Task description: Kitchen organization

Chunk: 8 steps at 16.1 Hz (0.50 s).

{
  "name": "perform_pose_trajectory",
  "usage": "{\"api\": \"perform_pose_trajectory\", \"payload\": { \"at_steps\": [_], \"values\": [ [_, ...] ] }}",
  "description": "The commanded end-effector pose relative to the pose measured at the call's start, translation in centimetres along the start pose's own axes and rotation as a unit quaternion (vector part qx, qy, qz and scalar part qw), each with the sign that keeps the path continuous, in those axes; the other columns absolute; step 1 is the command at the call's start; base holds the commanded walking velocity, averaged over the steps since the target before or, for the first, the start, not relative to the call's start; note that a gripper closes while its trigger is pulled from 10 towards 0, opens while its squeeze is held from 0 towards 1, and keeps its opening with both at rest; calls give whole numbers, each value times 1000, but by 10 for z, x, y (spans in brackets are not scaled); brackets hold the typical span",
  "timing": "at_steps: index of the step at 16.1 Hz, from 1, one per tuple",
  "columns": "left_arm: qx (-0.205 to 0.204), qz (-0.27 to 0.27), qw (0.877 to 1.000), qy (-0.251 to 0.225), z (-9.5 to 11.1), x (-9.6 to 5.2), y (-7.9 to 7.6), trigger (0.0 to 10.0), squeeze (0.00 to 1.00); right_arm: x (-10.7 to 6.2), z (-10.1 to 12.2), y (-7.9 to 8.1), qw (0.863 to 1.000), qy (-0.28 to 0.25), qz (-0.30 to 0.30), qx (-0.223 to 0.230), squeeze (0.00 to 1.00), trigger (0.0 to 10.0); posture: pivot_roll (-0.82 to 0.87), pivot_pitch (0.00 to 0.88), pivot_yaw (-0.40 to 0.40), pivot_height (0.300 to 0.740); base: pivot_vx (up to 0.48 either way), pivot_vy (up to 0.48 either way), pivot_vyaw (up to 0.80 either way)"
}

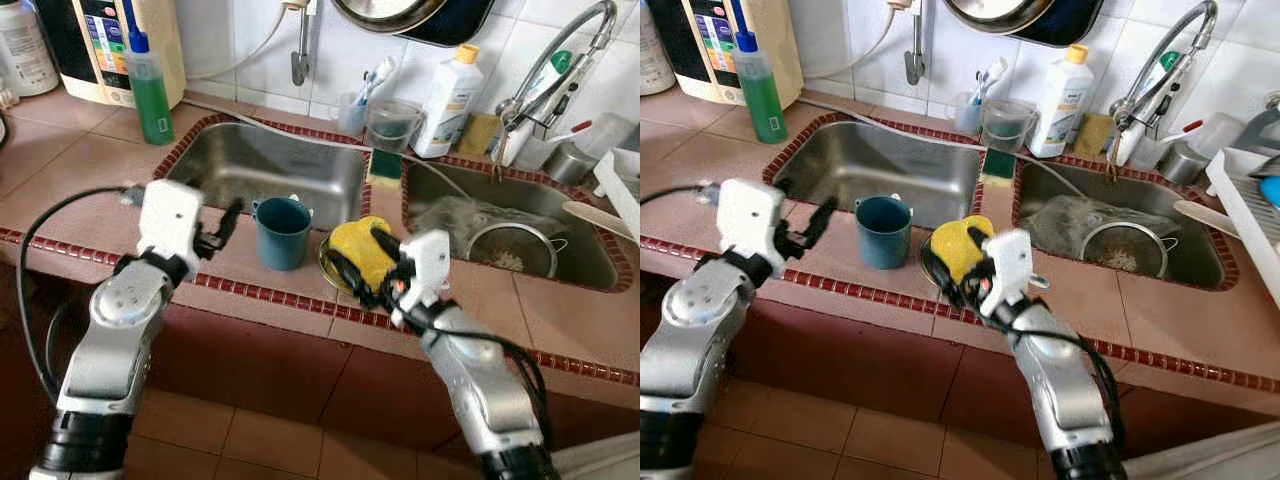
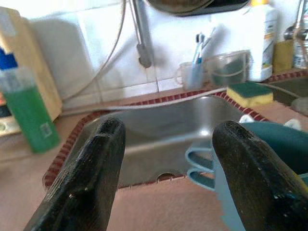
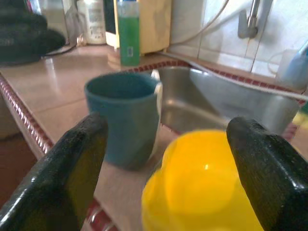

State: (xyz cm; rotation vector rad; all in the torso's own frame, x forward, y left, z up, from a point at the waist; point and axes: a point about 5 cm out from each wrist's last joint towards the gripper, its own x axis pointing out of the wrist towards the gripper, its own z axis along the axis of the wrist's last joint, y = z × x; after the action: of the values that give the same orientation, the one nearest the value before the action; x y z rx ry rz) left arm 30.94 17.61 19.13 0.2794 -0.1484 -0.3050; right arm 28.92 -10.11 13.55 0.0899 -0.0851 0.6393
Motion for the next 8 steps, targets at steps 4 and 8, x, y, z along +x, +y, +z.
{"api": "perform_pose_trajectory", "payload": {
  "at_steps": [4, 8],
  "values": [
    [51, -99, 994, -19, 12, 14, -17, 10000, 0, -2, 4, 0, 1000, -1, 3, -10, 0, 10000, 35, 0, -94, 740, 0, 0, 0],
    [62, -165, 984, -36, 20, 21, -29, 10000, 0, -5, 3, -1, 1000, 1, 1, -11, 0, 10000, 28, 0, -91, 740, 0, 0, 0]
  ]
}}
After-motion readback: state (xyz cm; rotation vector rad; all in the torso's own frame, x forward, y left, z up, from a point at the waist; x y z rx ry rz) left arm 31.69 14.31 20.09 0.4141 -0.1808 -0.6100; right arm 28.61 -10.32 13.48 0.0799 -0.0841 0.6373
